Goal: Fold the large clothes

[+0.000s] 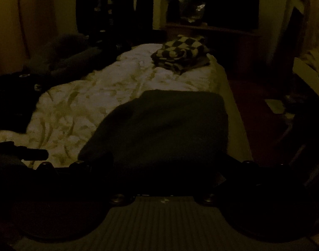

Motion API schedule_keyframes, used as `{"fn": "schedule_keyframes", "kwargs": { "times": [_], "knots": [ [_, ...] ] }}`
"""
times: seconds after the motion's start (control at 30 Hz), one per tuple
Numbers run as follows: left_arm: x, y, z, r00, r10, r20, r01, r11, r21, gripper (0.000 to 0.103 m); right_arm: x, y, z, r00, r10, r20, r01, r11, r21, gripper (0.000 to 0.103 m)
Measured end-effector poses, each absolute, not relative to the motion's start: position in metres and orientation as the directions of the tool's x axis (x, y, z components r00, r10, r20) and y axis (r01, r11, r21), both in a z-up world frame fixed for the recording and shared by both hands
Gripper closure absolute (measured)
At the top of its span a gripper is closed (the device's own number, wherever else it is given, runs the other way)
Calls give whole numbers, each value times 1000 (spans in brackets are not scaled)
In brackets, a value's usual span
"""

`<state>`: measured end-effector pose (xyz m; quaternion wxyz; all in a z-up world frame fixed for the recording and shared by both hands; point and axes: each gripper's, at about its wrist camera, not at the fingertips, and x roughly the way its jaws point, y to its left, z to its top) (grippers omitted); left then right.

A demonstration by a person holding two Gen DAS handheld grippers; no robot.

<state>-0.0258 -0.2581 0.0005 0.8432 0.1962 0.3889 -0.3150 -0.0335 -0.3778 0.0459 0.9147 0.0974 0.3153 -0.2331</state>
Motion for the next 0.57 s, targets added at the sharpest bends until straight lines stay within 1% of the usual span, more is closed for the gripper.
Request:
{"fn": "schedule_keyframes", "kwargs": {
  "times": [0.27, 0.4, 0.57],
  "knots": [
    [-27, -257, 0, 520, -374, -768, 680, 725, 108, 0, -32, -376, 43, 693, -351, -630, 472, 881, 29, 0],
    [-33, -255, 3, 565, -372, -736, 669, 729, 145, 0, -31, -377, 42, 693, -342, -634, 466, 884, 32, 0],
    [-28, -255, 4, 553, -366, -749, 667, 733, 135, 0, -31, -378, 42, 695, -342, -633, 465, 885, 32, 0]
  ]
}}
